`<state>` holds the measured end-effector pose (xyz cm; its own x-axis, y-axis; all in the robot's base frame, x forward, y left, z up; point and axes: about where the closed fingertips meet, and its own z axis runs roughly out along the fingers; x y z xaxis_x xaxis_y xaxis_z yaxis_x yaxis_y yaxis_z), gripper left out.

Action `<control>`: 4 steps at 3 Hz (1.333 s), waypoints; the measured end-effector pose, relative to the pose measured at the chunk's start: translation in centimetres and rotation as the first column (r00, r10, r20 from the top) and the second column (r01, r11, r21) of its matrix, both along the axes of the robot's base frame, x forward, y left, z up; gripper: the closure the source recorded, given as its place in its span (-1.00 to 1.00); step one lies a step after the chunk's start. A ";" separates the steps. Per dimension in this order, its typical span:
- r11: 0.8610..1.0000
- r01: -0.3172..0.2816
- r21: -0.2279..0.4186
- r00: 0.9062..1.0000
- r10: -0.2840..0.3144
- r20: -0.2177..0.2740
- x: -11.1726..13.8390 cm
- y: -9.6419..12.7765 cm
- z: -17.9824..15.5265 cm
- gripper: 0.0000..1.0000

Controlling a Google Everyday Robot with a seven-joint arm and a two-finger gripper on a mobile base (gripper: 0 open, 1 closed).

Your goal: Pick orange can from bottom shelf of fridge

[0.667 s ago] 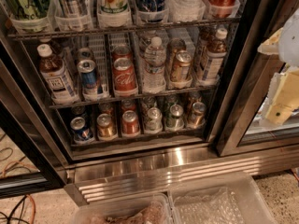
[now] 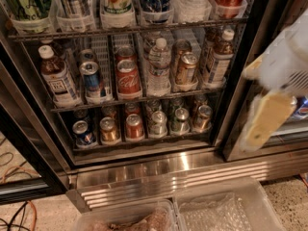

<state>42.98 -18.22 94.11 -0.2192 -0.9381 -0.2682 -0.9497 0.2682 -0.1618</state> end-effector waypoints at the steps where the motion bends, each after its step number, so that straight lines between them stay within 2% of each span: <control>1: 0.999 -0.023 0.044 0.997 0.026 -0.069 -1.5 2.1 -2.7 -1.00; 2: 0.999 -0.013 0.052 0.999 0.015 -0.050 -1.2 2.3 -2.9 -1.00; 3: 0.996 -0.031 0.085 0.997 0.036 -0.063 -1.1 4.3 -5.8 -1.00; 4: 0.987 -0.007 0.158 0.994 0.024 -0.104 -1.7 6.3 -10.6 -1.00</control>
Offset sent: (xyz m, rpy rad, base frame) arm -0.0058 0.0261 -0.0329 0.0682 0.0283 0.0000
